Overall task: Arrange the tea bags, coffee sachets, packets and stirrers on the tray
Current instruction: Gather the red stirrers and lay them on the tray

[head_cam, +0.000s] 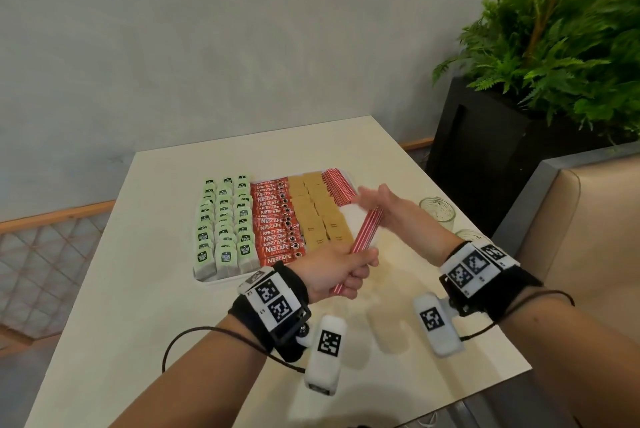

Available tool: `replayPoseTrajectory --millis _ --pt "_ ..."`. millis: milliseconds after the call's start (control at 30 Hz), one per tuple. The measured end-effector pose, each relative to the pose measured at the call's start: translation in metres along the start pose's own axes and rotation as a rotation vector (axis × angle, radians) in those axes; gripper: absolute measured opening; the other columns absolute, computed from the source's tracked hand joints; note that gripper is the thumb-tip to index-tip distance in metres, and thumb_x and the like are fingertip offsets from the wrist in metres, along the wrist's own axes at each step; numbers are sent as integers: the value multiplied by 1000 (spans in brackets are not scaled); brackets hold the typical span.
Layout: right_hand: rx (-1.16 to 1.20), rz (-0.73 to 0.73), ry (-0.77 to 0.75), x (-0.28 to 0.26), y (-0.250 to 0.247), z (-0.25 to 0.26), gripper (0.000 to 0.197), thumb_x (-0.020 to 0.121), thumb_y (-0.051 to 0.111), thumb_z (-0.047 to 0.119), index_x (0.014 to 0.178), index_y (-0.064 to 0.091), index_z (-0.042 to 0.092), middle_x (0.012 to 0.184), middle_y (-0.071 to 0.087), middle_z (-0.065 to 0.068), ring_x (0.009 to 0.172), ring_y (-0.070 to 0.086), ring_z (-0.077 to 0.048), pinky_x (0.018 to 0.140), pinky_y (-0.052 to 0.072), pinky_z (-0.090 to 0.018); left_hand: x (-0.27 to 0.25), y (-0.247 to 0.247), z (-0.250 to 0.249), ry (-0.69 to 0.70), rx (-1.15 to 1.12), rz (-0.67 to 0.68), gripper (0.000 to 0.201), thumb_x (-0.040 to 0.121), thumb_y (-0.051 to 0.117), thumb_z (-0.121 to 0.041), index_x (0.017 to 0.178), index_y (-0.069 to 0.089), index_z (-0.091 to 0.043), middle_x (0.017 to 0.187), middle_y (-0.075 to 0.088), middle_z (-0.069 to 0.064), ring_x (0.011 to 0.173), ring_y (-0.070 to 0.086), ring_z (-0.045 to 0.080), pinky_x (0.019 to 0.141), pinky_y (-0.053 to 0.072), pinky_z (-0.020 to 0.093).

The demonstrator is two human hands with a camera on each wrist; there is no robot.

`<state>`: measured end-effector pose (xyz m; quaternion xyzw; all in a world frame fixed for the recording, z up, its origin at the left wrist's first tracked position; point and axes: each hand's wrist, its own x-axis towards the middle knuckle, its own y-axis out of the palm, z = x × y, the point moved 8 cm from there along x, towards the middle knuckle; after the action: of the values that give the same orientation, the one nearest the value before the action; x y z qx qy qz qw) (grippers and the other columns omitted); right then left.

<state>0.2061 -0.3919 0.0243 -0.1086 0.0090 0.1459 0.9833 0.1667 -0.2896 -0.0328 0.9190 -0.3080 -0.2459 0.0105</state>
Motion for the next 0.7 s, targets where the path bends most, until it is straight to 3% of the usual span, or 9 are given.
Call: replayPoseTrajectory --millis 67,133,167,233,300,367,467,567,700 --pt "28 59 40 2 5 -9 58 94 22 60 135 53 33 132 59 16 125 50 3 107 38 -22 2 0 1 -5 6 3 23 102 49 -28 84 51 -14 53 35 -9 42 28 4 38 28 15" --pt "3 32 13 3 5 -11 51 94 18 64 128 52 49 133 53 26 131 43 4 107 33 -20 3 -1 1 -14 31 8 23 102 48 -30 85 51 -15 52 33 -10 41 25 4 37 24 15" --pt "8 32 11 4 5 -11 52 92 19 67 130 51 49 134 52 27 133 42 2 108 32 -20 2 -1 1 -20 37 9 23 102 48 -31 85 51 -15 52 33 -11 41 24 4 36 23 15" --pt "56 70 34 5 9 -12 63 89 24 67 139 46 35 136 56 13 128 50 -3 108 37 -26 1 -3 0 -30 54 8 23 101 50 -32 86 52 -15 52 34 -11 41 24 4 36 22 15" --pt "36 52 9 6 6 -7 58 87 25 66 137 40 41 131 61 9 120 57 -4 102 43 -26 0 -6 -4 -22 138 -18 25 99 53 -37 86 52 -16 54 34 -10 42 24 5 37 22 16" --pt "-106 -50 -34 5 -2 1 42 93 23 63 126 42 48 121 64 12 112 61 -5 95 45 -26 -1 -12 -11 11 340 -100 28 95 59 -42 83 51 -18 56 35 -9 44 27 7 40 24 18" --pt "-522 -126 -86 1 -2 6 49 94 18 63 103 54 32 90 66 7 85 63 -10 82 49 -34 1 -15 -27 129 742 -201 36 88 66 -41 71 45 -17 57 37 -5 48 34 12 48 29 25" --pt "-856 -171 -78 -3 8 0 43 98 19 57 83 42 24 70 54 5 65 52 -15 61 38 -35 4 -17 -36 198 932 -257 36 89 63 -34 65 47 -13 62 46 4 56 42 16 55 32 29" --pt "-892 -303 -34 -10 6 -8 50 103 26 45 70 51 16 61 55 1 62 53 -22 61 39 -36 4 -16 -42 194 1191 -315 30 90 52 -30 74 60 -6 70 57 8 62 50 20 52 35 28"
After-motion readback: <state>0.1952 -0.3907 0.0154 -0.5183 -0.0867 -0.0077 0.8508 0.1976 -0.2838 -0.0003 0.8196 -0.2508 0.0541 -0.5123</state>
